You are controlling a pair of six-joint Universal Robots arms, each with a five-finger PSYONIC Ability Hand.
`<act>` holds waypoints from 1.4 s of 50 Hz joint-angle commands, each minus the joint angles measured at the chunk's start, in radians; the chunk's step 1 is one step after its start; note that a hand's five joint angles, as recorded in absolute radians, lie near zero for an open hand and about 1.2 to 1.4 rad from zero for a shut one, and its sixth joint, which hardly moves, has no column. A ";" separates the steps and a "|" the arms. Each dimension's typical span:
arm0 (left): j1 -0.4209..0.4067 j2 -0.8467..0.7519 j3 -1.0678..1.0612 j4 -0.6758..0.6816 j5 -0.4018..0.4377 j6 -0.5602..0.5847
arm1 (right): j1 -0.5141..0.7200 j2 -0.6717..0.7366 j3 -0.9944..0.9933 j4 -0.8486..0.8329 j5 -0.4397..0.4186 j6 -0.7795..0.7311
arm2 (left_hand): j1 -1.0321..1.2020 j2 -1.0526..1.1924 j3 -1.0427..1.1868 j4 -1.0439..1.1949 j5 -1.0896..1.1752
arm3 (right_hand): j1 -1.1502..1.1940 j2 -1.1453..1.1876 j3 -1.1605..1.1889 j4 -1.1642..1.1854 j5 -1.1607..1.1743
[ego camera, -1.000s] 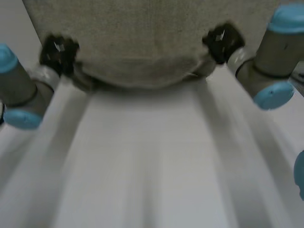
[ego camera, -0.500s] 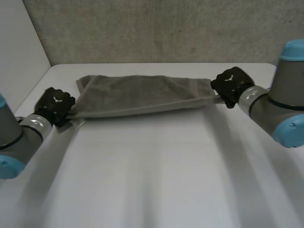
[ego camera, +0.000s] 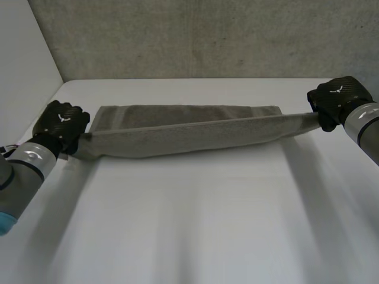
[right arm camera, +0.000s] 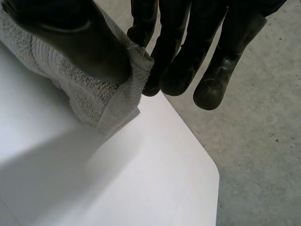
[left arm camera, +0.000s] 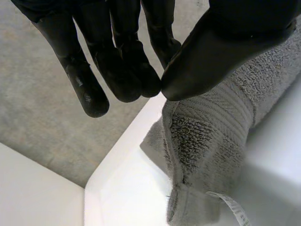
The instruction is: Fold the towel.
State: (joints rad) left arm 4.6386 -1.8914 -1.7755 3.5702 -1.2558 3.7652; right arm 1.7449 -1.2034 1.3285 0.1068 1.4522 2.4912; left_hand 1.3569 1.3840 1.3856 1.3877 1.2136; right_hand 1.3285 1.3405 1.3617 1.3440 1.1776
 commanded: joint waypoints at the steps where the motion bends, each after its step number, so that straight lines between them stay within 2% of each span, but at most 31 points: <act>1: -0.030 -0.129 0.044 0.007 -0.005 0.010 | -0.004 0.062 -0.003 0.004 0.000 -0.005 | -0.040 -0.067 -0.068 -0.070 -0.071 | 0.068 0.056 0.035 0.052 0.044; 7: -0.030 -0.189 0.057 -0.001 -0.007 0.005 | -0.002 0.113 -0.005 0.004 0.000 -0.008 | -0.163 -0.190 -0.191 -0.194 -0.194 | 0.068 0.056 0.035 0.052 0.044; 11: -0.032 -0.183 0.038 -0.016 -0.001 0.007 | 0.005 0.130 -0.003 0.004 -0.001 -0.008 | -0.517 -0.544 -0.546 -0.548 -0.549 | 0.068 0.056 0.035 0.052 0.044; 25: -0.012 -0.141 0.034 -0.117 0.002 0.008 | 0.005 0.146 -0.003 0.001 -0.001 -0.009 | -0.615 -0.642 -0.644 -0.646 -0.646 | 0.068 0.056 0.035 0.052 0.044; 35: 0.003 -0.143 0.027 -0.177 0.006 0.008 | 0.005 0.150 0.008 -0.001 -0.003 -0.011 | -0.814 -0.841 -0.843 -0.845 -0.846 | 0.068 0.056 0.035 0.052 0.044; 42: 0.005 -0.147 0.025 -0.200 0.006 0.008 | 0.007 0.151 0.008 -0.001 -0.003 -0.011 | -0.859 -0.886 -0.887 -0.889 -0.890 | 0.068 0.056 0.035 0.052 0.044; 52: 0.012 -0.166 0.034 -0.195 0.001 0.019 | 0.007 0.156 0.003 -0.001 -0.003 -0.011 | -0.803 -0.830 -0.832 -0.834 -0.834 | 0.068 0.056 0.035 0.052 0.044; 54: 0.016 -0.176 0.040 -0.189 -0.004 0.021 | 0.005 0.156 0.003 -0.001 -0.004 -0.011 | -0.572 -0.600 -0.601 -0.603 -0.604 | 0.068 0.056 0.035 0.052 0.044; 55: 0.016 -0.176 0.041 -0.189 -0.004 0.021 | 0.005 0.156 0.003 -0.001 -0.004 -0.011 | -0.571 -0.598 -0.600 -0.602 -0.602 | 0.068 0.056 0.035 0.052 0.044; 57: 0.022 -0.181 0.051 -0.189 -0.007 0.021 | 0.005 0.154 0.002 0.001 -0.003 -0.011 | -0.139 -0.166 -0.167 -0.169 -0.170 | 0.068 0.056 0.035 0.052 0.044; 58: 0.022 -0.181 0.051 -0.189 -0.007 0.021 | 0.005 0.154 0.002 0.001 -0.003 -0.011 | -0.136 -0.163 -0.165 -0.167 -0.168 | 0.068 0.056 0.035 0.052 0.044; 59: 0.029 -0.178 0.056 -0.192 -0.007 0.021 | 0.005 0.154 0.002 0.002 -0.001 -0.009 | 0.038 0.011 0.009 0.007 0.006 | 0.068 0.056 0.035 0.052 0.044; 66: 0.055 -0.124 0.050 -0.199 -0.002 0.014 | 0.001 0.133 0.008 0.008 -0.001 -0.008 | 0.039 0.012 0.011 0.009 0.008 | 0.068 0.056 0.035 0.052 0.044; 70: 0.055 -0.037 0.030 -0.202 0.002 0.007 | -0.001 0.085 0.018 0.008 -0.009 -0.008 | 0.039 0.012 0.011 0.009 0.008 | 0.068 0.056 0.035 0.052 0.044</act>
State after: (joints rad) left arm 4.6874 -2.0367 -1.7225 3.3739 -1.2585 3.7825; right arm 1.7471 -1.0624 1.3333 0.1134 1.4508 2.4827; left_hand 1.3573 1.3867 1.3853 1.3889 1.1995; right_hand 1.3284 1.3452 1.3617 1.3440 1.1847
